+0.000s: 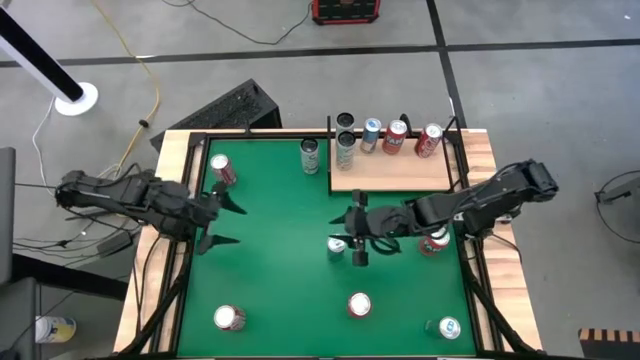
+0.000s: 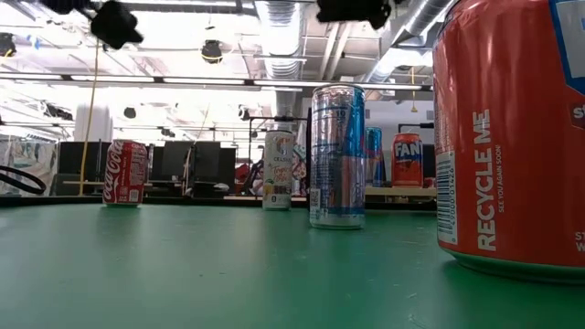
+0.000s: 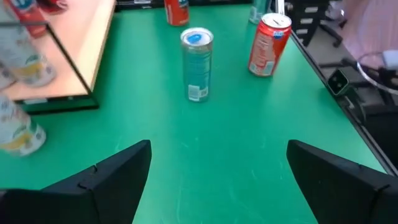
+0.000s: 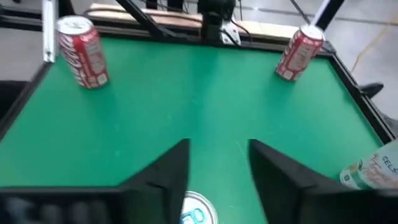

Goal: Sort soda cans
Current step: Put the top blue soda can on the shelf align with the other blue soda can

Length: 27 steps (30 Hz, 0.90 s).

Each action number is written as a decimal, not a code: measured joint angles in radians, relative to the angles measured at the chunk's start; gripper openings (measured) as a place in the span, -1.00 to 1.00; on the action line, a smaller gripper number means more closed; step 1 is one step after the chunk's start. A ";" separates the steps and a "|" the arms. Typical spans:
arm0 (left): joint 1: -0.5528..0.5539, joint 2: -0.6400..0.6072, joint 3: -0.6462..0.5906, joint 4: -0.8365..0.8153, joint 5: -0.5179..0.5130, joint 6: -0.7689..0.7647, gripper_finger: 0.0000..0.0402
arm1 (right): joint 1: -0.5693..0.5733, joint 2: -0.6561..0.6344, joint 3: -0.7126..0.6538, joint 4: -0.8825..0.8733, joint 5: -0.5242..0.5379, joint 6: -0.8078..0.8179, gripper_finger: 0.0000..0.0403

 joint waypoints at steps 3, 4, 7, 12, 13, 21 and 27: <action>0.000 -0.116 -0.076 0.002 -0.004 -0.020 0.79 | -0.015 0.038 0.047 -0.072 -0.007 0.029 0.24; 0.001 -0.148 -0.097 0.003 -0.004 -0.030 0.79 | -0.018 0.048 0.059 -0.116 -0.016 0.044 0.35; 0.001 -0.233 -0.144 0.002 -0.004 -0.043 0.79 | -0.032 0.077 0.096 -0.208 -0.056 0.092 0.60; 0.001 -0.309 -0.154 0.032 0.010 -0.047 0.79 | -0.050 0.118 0.103 -0.250 -0.135 0.118 0.90; 0.001 -0.318 -0.154 0.034 0.017 -0.046 0.79 | -0.051 0.127 0.103 -0.252 -0.139 0.119 0.93; 0.001 -0.340 -0.155 0.029 0.022 -0.043 0.79 | -0.056 0.179 0.104 -0.263 -0.142 0.109 0.97; 0.001 -0.338 -0.155 0.029 0.022 -0.043 0.79 | -0.044 0.178 0.104 -0.271 -0.143 0.116 0.97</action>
